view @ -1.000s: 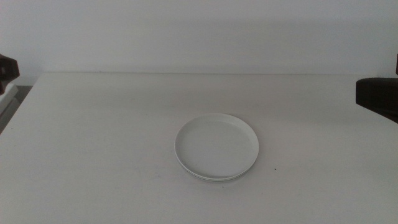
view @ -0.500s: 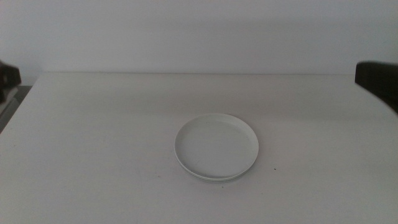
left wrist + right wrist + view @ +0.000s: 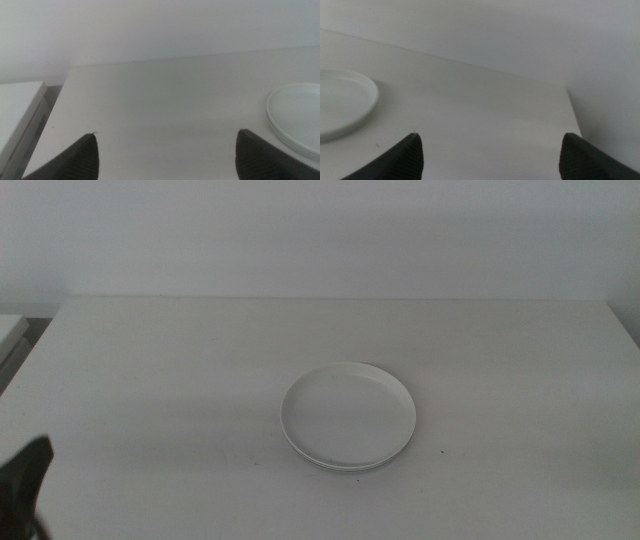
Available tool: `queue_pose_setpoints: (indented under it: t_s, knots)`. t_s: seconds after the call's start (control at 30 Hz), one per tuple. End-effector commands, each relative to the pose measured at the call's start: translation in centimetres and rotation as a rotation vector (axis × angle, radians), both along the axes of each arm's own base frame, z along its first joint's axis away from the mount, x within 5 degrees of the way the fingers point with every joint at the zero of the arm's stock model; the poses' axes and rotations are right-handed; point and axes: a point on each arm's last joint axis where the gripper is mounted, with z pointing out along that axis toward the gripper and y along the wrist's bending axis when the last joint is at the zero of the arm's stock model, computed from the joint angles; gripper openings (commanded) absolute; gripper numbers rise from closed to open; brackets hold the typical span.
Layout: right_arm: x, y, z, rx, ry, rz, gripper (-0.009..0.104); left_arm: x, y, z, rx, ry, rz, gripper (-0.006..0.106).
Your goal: Stack the three bowls on top of each other.
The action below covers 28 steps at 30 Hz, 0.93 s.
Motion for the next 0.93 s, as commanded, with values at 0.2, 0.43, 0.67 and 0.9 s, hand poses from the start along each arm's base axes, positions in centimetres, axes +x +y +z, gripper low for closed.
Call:
queue_pose_setpoints:
  t_s: [0.2,0.43,0.67,0.9]
  knots:
    - [-1.7,-0.4,-6.0,-0.018,-0.066,-0.058,0.093,-2.2,0.2,-4.6,-0.011,-0.091,0.005,0.094]
    - [-1.7,-0.5,-7.2,-0.049,-0.012,-0.057,0.093,-2.4,0.2,-7.2,-0.011,-0.087,0.008,0.094]
    - [-1.6,-0.5,-7.1,-0.055,-0.028,-0.061,0.093,-2.4,0.2,-7.3,-0.002,-0.072,0.007,0.094]
    - [-1.6,-0.5,-7.0,-0.055,-0.036,-0.062,0.093,-2.4,0.2,-7.3,0.007,-0.075,0.004,0.094]
